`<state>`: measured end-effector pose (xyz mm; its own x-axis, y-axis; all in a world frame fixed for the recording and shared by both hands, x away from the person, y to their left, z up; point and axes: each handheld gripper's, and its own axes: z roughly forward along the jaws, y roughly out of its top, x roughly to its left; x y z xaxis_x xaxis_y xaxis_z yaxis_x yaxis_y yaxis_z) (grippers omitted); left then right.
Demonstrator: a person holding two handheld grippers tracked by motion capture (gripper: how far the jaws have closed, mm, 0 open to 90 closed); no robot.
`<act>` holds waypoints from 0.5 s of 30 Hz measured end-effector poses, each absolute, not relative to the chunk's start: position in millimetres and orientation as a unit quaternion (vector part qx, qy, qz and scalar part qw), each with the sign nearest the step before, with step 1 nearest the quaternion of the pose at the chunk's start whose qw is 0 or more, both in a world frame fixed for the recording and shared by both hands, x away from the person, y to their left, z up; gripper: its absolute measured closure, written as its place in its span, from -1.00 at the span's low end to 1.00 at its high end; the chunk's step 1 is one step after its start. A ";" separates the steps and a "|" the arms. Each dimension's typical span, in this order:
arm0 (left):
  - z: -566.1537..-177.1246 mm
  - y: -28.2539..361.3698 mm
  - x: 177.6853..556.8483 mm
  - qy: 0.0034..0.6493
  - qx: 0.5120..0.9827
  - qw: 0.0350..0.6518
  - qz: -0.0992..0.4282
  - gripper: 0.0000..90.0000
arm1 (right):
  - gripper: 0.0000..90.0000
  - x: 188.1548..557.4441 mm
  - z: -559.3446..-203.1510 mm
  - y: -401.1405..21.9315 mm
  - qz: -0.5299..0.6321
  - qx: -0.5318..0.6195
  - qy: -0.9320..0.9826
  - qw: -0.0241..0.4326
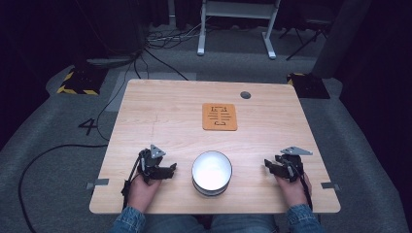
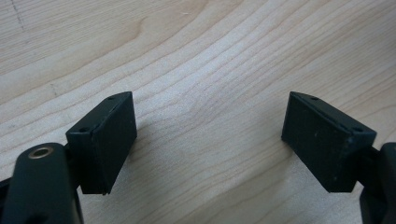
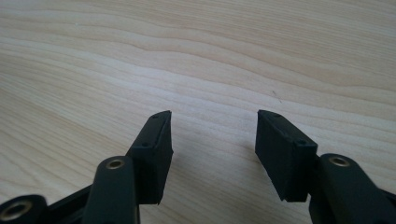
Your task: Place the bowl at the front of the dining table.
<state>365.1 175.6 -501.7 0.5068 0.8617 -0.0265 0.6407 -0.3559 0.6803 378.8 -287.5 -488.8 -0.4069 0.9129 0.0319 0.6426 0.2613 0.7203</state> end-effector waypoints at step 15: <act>-501.8 175.5 365.1 0.466 0.805 0.324 0.172 -0.60 | 0.01 374.5 -440.3 -283.1 0.356 0.492 0.773 0.185</act>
